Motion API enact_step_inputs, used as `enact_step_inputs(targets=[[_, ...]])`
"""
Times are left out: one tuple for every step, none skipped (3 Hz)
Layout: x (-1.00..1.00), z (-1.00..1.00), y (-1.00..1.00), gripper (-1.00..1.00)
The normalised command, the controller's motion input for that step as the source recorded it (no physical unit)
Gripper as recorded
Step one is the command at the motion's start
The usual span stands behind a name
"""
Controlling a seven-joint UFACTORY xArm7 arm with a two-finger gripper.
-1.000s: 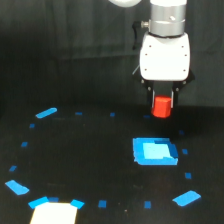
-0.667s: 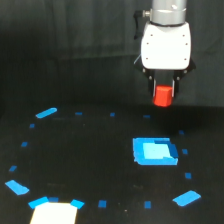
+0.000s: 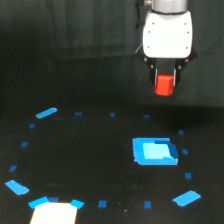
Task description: Pick up the red object from the table
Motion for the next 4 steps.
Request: enact_step_inputs(targets=[[-0.24, 0.34, 0.14, -1.0], [-0.33, -0.05, -0.08, -1.0], [-0.1, -0.14, -0.05, -0.95], [-0.22, -0.15, -0.07, -0.96]])
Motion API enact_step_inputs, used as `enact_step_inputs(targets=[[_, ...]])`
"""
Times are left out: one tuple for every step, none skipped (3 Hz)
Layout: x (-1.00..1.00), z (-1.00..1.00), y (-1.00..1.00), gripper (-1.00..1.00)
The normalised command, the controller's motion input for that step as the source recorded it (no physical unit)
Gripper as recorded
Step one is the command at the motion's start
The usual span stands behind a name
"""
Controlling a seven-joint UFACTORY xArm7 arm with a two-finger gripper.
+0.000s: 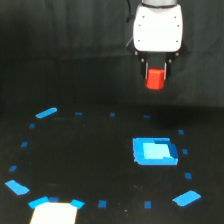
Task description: Pick up the red object from the table
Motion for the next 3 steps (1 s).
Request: enact_step_inputs(targets=[[-0.18, -0.18, -0.01, -1.0], [-0.04, 0.05, -0.11, -1.0], [-0.22, -0.15, -0.04, -0.98]])
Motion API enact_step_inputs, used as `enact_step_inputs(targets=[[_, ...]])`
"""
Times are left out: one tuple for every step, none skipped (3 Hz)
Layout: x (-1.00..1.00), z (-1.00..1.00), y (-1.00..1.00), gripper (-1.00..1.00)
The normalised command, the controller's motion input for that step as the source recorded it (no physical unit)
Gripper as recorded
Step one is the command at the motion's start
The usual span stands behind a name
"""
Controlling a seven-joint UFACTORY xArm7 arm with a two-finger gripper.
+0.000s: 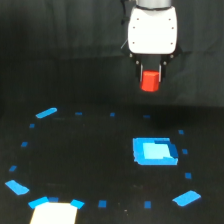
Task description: Pick up the red object from the table
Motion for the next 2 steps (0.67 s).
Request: enact_step_inputs(targets=[[-0.27, 0.03, -0.07, -1.0], [-0.06, 1.0, 0.46, -0.87]])
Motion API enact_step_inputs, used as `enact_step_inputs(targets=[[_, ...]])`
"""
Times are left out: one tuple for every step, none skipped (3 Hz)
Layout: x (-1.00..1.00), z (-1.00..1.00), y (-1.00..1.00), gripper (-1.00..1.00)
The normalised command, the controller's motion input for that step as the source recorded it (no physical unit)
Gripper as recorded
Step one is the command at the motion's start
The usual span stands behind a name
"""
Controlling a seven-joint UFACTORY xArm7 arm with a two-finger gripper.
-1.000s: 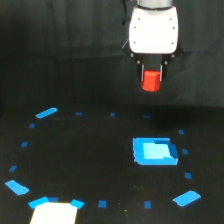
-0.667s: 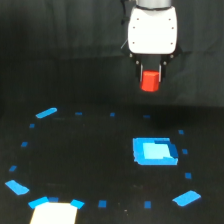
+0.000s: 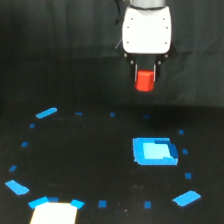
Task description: Pick up the red object from the table
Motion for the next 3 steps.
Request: enact_step_inputs(targets=[[-0.2, -0.12, 0.03, -1.0], [0.21, 0.03, 0.26, -1.0], [0.02, 0.03, -0.09, -1.0]])
